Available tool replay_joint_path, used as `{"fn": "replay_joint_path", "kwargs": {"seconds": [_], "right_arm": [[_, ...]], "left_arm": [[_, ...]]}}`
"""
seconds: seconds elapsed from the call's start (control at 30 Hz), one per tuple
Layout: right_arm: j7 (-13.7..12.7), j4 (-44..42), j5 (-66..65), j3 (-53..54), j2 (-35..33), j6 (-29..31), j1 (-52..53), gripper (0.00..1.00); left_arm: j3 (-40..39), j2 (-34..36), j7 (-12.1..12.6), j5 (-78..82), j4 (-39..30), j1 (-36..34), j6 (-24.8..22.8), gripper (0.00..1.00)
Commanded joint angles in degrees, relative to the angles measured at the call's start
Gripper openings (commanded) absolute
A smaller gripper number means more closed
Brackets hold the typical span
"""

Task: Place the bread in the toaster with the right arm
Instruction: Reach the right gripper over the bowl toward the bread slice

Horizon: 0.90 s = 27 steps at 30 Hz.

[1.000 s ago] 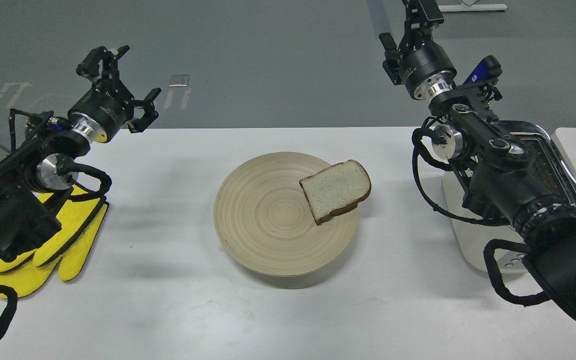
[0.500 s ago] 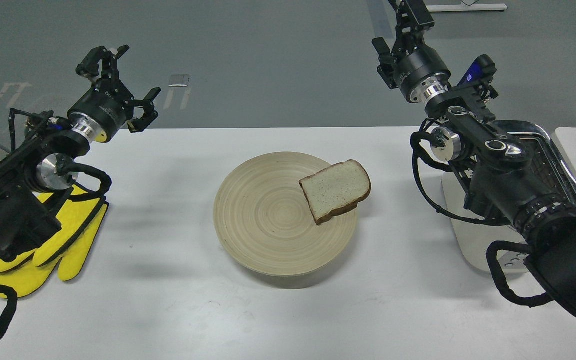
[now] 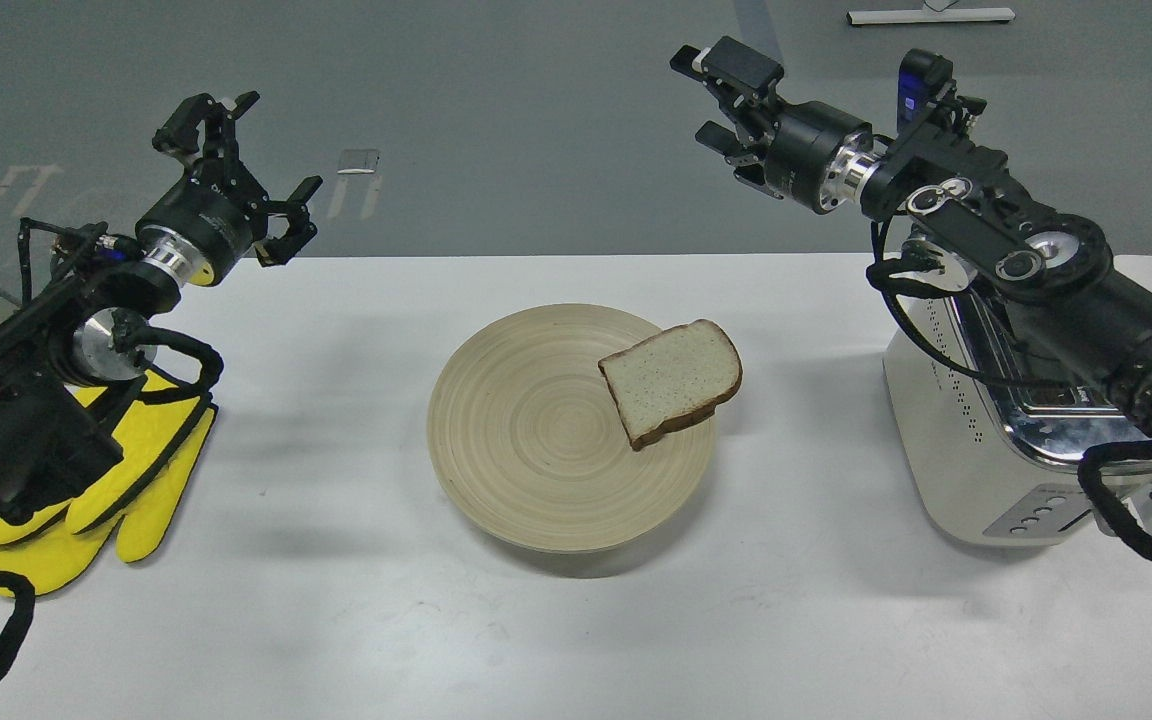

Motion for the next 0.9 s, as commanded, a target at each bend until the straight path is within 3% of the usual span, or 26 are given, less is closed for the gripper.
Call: {"fn": "replay_joint_path", "kwargs": {"seconds": [0.0, 0.13, 0.57, 0.87], "right_arm": [[-3.0, 2.8, -0.4, -7.2, -3.1, 4.4, 3.5, 1.0], [-4.8, 5.5, -3.4, -15.3, -5.7, 6.6, 8.1, 1.0], [-4.8, 15.3, -9.7, -37.5, -9.1, 6.6, 17.7, 1.0], [-4.6, 18.7, -12.9, -40.9, -11.9, 6.6, 17.0, 1.0]], "left_arm": [[0.0, 0.0, 0.0, 0.0, 0.0, -0.1, 0.0, 1.0], [0.0, 0.0, 0.0, 0.0, 0.0, -0.1, 0.0, 1.0], [0.0, 0.0, 0.0, 0.0, 0.0, -0.1, 0.0, 1.0], [0.0, 0.0, 0.0, 0.0, 0.0, 0.0, 0.0, 1.0]]}}
